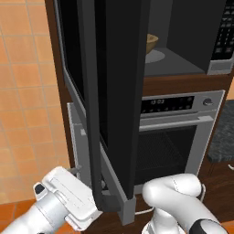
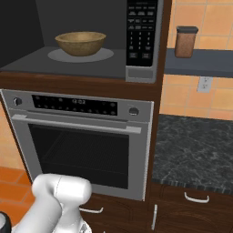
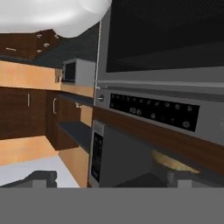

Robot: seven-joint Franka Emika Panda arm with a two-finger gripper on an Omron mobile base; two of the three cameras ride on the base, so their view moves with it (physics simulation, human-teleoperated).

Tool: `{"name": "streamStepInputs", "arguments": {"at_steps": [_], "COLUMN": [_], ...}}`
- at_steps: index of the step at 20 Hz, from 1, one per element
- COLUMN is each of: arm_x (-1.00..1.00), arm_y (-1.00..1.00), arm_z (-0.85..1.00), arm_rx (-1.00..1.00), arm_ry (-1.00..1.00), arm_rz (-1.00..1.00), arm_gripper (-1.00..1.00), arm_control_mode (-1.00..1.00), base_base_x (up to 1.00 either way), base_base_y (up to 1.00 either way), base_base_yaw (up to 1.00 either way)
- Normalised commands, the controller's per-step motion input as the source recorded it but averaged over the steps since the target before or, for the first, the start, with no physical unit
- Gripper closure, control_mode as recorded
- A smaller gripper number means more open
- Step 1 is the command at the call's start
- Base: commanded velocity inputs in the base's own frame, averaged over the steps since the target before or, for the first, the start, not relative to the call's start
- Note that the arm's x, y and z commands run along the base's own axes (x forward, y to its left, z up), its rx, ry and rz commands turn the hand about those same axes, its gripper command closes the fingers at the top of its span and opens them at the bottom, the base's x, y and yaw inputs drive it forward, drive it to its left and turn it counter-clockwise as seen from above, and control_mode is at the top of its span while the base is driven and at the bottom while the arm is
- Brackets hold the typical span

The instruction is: Open the microwave, place the bowl with waffle inside the microwave, then close the microwave door and turn it on.

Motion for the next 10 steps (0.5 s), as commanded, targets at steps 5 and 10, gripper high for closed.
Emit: {"name": "streamStepInputs", "arguments": {"at_steps": [5,10], "arm_x": [0.00,0.05], "arm_y": [0.68,0.66], "arm_z": [-0.14,0.00], "arm_rx": [-0.04,0.00], "arm_ry": [-0.12,0.00], "arm_rz": [0.00,0.00], "arm_gripper": [-1.00,-1.00], "arm_control_mode": [-1.00,-1.00], "base_base_x": [0.00,0.00], "base_base_y": [0.00,0.00], "base_base_yaw": [0.00,0.00]}}
